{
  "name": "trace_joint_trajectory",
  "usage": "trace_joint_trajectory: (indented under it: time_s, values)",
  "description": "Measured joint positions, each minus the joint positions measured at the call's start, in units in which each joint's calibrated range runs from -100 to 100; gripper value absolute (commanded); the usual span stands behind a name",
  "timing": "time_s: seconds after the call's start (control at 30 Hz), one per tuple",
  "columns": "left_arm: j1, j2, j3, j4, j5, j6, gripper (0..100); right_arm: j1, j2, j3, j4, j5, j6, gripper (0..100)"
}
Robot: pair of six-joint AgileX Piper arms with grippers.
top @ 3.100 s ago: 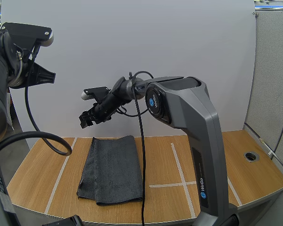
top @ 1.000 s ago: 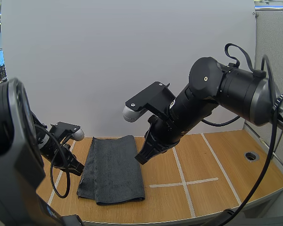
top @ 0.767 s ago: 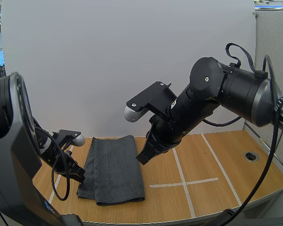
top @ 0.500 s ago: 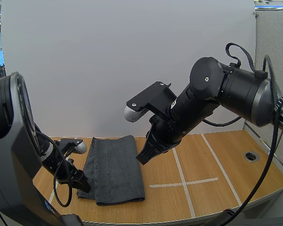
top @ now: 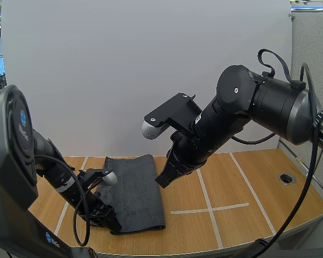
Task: Fold the towel
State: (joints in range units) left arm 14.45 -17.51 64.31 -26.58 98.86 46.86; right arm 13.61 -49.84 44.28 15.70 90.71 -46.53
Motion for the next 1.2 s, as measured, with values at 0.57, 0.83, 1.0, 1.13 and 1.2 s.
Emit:
trace_joint_trajectory:
  time_s: [0.57, 0.83, 1.0, 1.13, 1.2]
  values:
    - [-0.59, 10.3, 0.0, 1.5, -4.0, -2.5, 81, 0.0, 0.0, 0.0, 0.0, 0.0, 0.1, 0]
    - [-0.59, 13.6, -2.1, 0.4, -6.6, -2.5, 72, 0.0, 0.0, 0.0, 0.0, 0.0, 0.1, 0]
    - [-0.73, 13.7, -2.1, -0.3, -9.1, -2.5, 71, 0.0, 0.0, 0.0, 0.0, 0.0, 0.1, 0]
    - [-0.94, 13.7, -2.1, -0.9, -9.8, -2.5, 53, 0.0, 0.0, 0.0, 0.0, 0.0, 0.1, 0]
    - [-0.94, 13.7, -2.1, -1.0, -9.8, -2.5, 44, 0.0, 0.0, 0.0, 0.0, 0.0, 0.1, 0]
